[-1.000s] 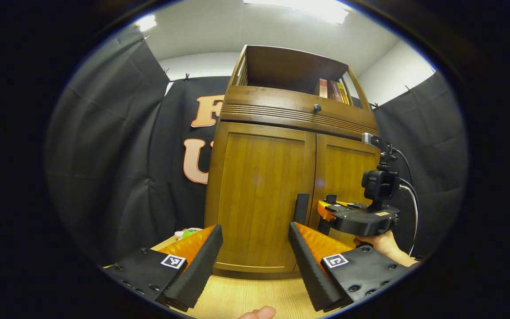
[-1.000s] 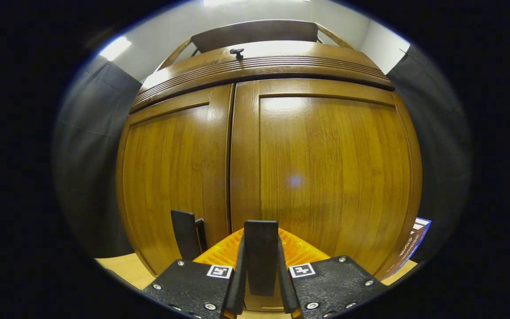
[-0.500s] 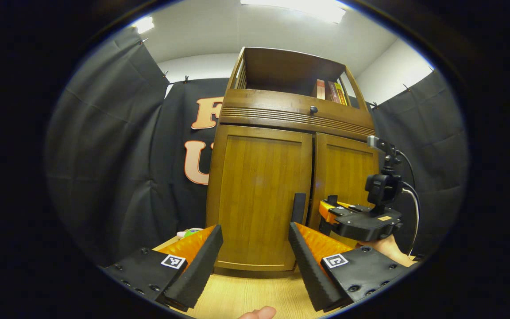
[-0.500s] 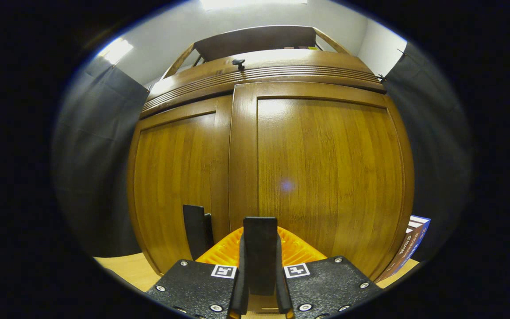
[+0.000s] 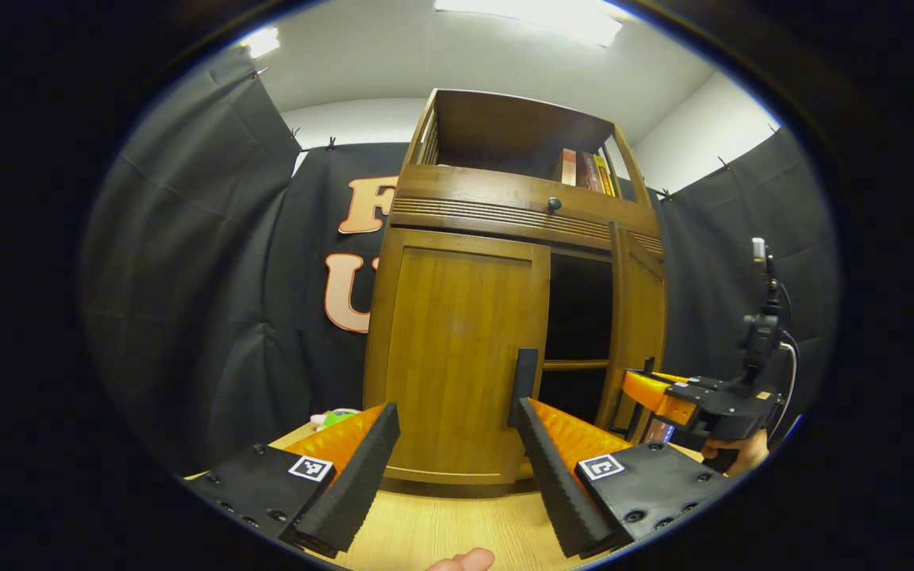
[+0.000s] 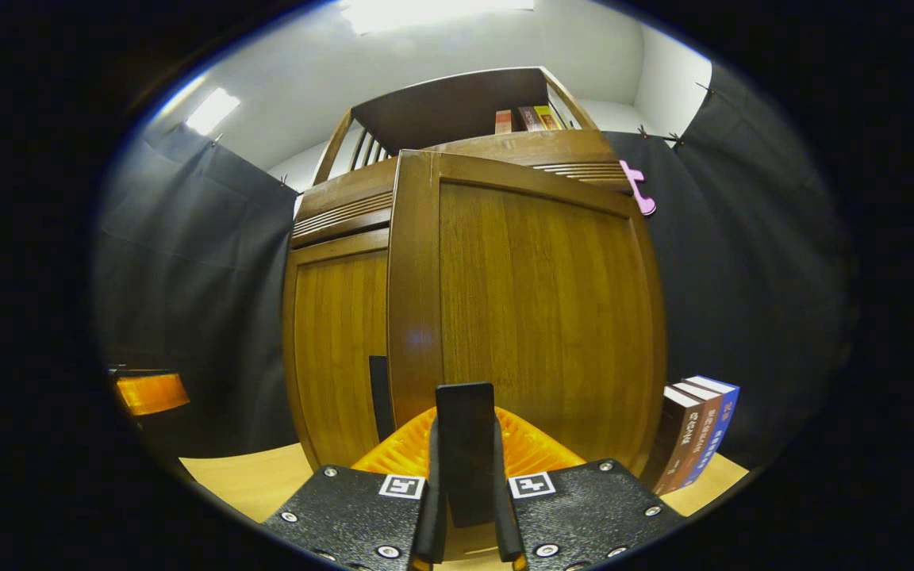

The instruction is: Open the right door of the double-door shoe cabinet with the right hand, and open the left door with the left hand.

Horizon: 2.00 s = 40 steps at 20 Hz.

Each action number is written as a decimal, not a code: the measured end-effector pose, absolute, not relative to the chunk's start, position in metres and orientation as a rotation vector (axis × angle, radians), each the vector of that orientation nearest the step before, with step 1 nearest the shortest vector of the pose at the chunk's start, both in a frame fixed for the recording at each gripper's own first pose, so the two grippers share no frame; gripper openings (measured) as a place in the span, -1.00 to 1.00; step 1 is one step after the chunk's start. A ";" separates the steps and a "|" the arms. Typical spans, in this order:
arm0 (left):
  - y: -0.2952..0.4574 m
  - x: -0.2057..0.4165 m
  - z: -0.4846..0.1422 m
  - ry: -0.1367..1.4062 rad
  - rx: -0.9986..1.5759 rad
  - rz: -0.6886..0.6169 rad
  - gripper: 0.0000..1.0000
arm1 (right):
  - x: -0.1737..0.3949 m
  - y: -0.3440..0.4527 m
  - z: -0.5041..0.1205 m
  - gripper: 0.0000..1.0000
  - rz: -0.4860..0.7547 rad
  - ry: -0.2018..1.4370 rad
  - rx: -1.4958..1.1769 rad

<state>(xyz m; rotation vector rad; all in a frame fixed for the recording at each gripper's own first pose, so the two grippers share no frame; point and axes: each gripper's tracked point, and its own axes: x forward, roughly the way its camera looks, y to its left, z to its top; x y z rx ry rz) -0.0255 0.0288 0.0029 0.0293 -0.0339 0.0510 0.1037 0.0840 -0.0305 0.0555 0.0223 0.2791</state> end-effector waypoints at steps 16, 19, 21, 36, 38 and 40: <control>0.022 -0.027 -0.006 -0.022 0.013 0.034 0.94 | 0.054 0.004 -0.016 -0.60 0.169 0.028 -0.012; 0.020 -0.025 -0.007 -0.020 0.008 0.030 0.90 | 0.048 -0.012 -0.014 -0.64 0.156 0.034 -0.028; 0.021 -0.025 -0.008 -0.018 0.014 0.031 0.90 | 0.046 -0.023 -0.013 -0.47 0.145 0.038 -0.026; 0.008 -0.016 -0.016 0.004 0.025 0.090 0.94 | 0.044 -0.118 -0.008 -0.82 0.122 0.052 -0.077; 0.004 -0.015 -0.017 0.001 0.049 0.124 0.90 | 0.046 -0.127 -0.010 -0.84 0.146 0.053 -0.059; -0.007 -0.013 -0.023 0.018 0.067 0.140 0.90 | 0.048 -0.133 -0.010 -0.87 0.172 0.053 -0.051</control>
